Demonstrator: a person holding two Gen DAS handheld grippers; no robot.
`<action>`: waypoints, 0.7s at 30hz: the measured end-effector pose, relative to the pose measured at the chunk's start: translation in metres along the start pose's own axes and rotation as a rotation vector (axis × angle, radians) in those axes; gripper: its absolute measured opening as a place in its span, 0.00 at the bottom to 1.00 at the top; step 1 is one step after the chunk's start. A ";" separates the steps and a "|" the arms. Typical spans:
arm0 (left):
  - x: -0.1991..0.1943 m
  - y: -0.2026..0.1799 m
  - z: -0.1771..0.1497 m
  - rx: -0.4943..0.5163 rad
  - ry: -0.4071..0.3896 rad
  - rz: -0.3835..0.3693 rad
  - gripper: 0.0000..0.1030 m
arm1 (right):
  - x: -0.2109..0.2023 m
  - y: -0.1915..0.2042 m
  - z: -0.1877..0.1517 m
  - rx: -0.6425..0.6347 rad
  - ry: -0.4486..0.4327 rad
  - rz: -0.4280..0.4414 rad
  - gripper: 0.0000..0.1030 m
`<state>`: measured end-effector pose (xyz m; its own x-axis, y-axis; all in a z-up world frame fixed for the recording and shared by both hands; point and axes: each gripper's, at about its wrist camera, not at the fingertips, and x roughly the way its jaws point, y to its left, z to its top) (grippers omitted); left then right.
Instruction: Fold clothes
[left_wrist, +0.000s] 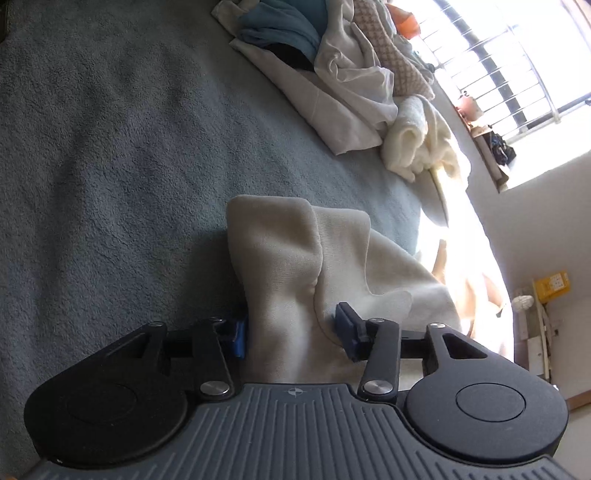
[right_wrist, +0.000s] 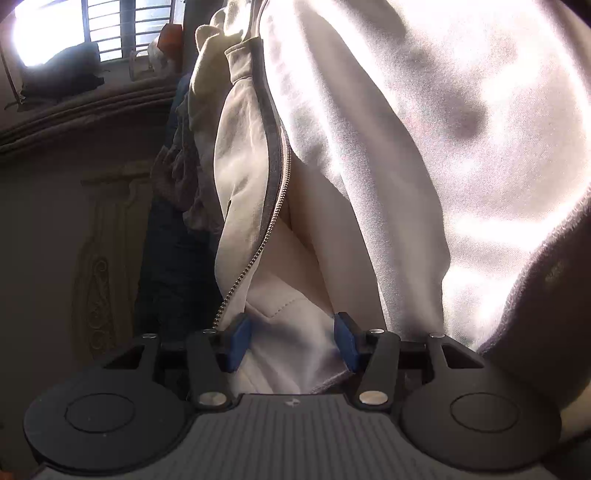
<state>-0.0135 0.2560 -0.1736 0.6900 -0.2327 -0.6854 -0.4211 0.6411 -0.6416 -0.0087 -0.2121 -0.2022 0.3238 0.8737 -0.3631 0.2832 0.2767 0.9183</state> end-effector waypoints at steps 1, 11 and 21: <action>-0.001 -0.001 0.001 -0.006 -0.008 -0.001 0.22 | 0.003 0.002 0.001 0.000 0.000 -0.001 0.51; -0.087 -0.064 0.112 0.132 -0.514 -0.087 0.09 | 0.013 0.004 0.006 -0.004 0.013 0.002 0.51; -0.026 -0.081 0.187 0.424 -0.596 0.210 0.14 | 0.030 0.002 0.013 -0.011 0.057 -0.020 0.51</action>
<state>0.1125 0.3467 -0.0391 0.8725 0.2822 -0.3989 -0.3991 0.8826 -0.2485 0.0132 -0.1907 -0.2132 0.2658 0.8894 -0.3719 0.2790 0.2983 0.9128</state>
